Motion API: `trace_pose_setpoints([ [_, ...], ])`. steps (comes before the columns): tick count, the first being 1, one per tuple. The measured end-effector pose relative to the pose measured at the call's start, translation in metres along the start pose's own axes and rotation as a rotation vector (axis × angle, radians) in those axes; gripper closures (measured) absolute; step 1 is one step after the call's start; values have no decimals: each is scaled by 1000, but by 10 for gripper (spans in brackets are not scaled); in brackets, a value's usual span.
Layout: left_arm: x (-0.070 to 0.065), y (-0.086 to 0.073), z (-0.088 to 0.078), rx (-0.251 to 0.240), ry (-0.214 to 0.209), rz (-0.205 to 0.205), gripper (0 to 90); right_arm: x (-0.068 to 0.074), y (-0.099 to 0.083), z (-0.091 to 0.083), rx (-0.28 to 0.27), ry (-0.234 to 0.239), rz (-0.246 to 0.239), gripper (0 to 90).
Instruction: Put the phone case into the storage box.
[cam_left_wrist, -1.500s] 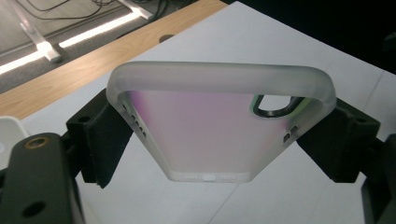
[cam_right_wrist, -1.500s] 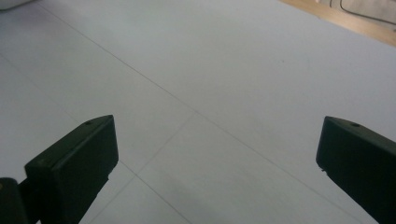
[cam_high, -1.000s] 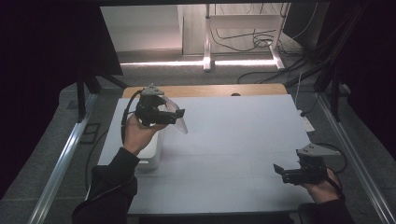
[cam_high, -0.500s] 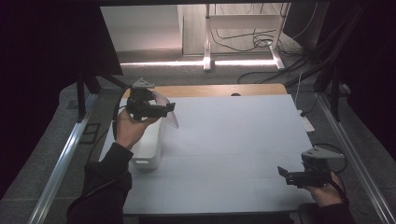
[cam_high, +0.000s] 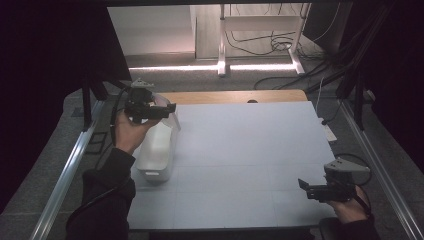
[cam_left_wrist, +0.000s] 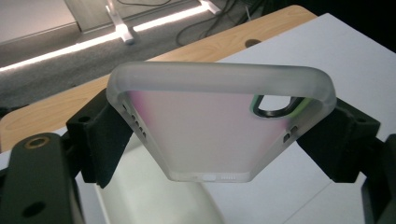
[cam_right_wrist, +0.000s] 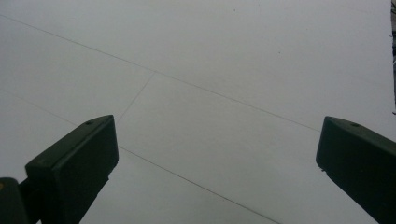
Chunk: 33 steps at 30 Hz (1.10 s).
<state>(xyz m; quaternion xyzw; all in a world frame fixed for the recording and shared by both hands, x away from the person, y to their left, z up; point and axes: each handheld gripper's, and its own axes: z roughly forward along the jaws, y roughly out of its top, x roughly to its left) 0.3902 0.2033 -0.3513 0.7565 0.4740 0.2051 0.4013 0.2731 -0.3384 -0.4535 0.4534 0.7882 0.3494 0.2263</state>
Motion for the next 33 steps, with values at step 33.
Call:
trace_pose_setpoints([
  [33,39,6,37,69,182,-100,171,1,0,2,13,24,-17,0],
])
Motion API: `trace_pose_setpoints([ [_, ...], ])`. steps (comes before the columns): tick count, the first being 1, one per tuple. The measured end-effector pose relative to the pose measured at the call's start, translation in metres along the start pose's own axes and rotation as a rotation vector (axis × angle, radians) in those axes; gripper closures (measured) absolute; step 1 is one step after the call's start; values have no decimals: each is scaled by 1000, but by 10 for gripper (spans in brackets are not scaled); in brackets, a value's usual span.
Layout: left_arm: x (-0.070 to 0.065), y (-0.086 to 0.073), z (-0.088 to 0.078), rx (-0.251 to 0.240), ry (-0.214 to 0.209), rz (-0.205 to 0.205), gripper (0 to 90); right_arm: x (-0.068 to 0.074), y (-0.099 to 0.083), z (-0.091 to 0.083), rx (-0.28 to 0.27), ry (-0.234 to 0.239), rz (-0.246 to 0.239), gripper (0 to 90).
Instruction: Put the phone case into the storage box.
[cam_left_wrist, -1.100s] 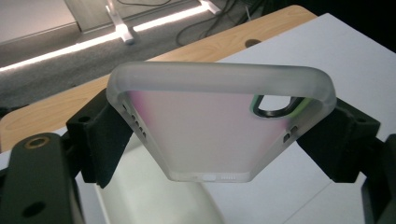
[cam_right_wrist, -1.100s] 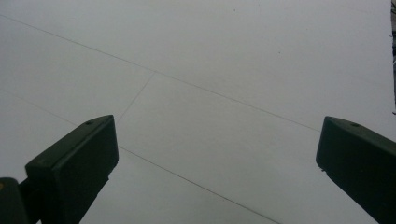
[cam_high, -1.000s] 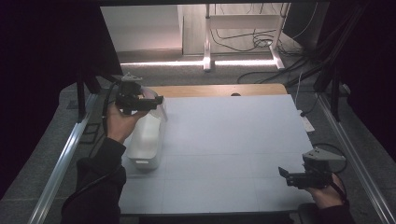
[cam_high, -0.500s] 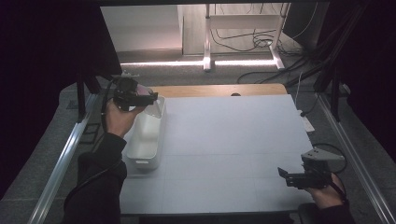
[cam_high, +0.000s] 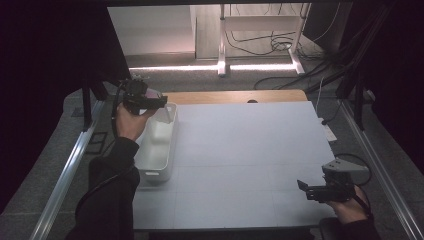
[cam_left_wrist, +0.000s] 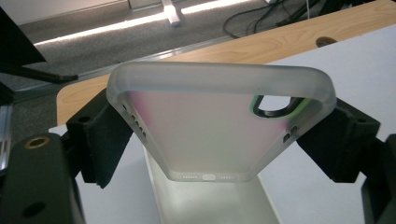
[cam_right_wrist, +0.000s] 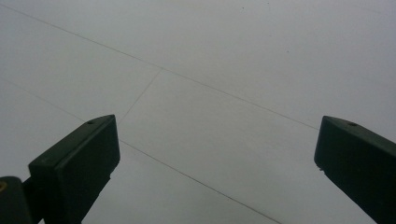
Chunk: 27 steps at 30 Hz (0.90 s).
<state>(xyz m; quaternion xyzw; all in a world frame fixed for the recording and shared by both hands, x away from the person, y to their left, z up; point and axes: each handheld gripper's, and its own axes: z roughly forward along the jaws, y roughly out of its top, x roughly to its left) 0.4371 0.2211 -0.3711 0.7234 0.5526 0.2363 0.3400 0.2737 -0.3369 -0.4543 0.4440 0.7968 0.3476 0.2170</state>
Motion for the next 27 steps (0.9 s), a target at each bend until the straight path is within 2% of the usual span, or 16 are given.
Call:
trace_pose_setpoints([
  [4,1,1,6,10,26,-3,171,0,0,0,3,2,-5,0],
  [11,4,0,19,11,40,-33,171,1,0,1,7,5,-12,0],
  [27,6,-3,50,41,81,-63,171,3,0,1,16,1,-30,0],
])
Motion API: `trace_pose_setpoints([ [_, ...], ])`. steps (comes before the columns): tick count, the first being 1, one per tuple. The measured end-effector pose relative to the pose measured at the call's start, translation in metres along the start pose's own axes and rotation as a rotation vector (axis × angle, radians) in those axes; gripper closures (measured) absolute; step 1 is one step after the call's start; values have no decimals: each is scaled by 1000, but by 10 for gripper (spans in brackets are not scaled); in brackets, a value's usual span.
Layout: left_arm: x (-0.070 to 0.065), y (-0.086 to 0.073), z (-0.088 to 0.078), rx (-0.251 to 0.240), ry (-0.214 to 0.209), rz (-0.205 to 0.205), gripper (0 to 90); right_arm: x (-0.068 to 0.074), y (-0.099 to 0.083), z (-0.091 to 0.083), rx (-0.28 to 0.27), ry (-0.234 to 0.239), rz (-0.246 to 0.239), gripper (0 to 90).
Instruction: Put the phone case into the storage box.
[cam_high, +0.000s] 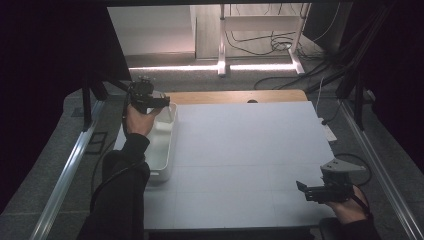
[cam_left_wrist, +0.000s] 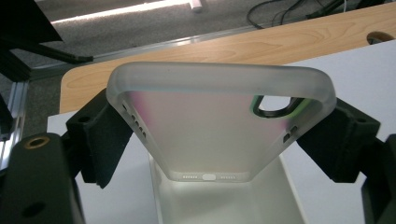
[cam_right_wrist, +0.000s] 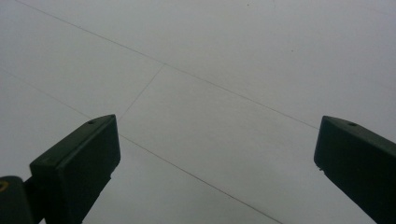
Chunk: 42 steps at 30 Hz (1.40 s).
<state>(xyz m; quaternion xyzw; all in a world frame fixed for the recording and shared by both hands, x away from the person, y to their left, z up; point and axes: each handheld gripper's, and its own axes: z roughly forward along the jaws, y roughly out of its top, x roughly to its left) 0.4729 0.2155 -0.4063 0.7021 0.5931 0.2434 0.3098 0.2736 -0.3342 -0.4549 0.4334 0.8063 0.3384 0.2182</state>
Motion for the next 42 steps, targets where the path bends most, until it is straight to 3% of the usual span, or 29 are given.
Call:
trace_pose_setpoints([
  [18,-3,-5,34,23,31,-26,170,1,0,0,6,4,-11,1],
  [31,-5,-7,46,34,66,-23,168,0,0,0,3,5,-8,0],
  [38,-4,-7,53,25,68,-47,166,0,0,0,3,7,-10,0],
  [42,-6,-7,55,22,72,-34,164,0,0,0,4,10,-10,0],
])
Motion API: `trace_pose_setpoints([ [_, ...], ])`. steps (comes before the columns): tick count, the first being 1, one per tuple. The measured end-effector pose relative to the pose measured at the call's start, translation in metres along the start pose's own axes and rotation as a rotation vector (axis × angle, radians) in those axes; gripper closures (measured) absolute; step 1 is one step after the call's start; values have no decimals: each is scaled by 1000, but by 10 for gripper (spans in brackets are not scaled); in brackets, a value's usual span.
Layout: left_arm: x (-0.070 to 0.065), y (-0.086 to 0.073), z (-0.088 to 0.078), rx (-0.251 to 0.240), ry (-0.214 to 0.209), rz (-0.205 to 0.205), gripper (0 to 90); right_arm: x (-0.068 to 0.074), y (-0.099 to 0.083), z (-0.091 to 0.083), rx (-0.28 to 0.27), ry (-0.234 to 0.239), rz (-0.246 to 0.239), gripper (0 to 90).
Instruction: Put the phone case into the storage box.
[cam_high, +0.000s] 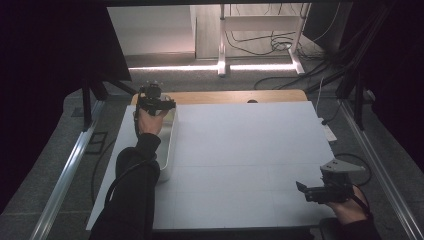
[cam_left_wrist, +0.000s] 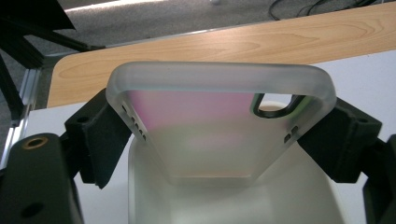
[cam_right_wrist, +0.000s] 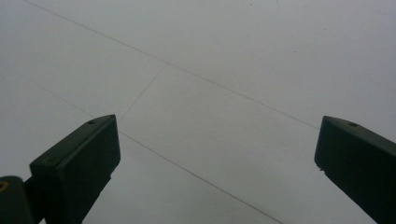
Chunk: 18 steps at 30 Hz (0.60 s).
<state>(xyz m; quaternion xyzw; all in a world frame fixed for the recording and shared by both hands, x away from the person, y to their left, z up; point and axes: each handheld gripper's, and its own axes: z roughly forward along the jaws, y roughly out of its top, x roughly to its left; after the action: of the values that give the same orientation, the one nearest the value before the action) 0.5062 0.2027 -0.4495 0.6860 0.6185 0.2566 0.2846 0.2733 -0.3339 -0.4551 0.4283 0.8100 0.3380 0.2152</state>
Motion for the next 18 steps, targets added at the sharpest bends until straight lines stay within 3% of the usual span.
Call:
trace_pose_setpoints([
  [8,-1,0,3,-14,-3,14,158,0,0,0,1,1,0,0],
  [18,0,0,7,-39,-9,4,146,0,0,1,2,5,0,0],
])
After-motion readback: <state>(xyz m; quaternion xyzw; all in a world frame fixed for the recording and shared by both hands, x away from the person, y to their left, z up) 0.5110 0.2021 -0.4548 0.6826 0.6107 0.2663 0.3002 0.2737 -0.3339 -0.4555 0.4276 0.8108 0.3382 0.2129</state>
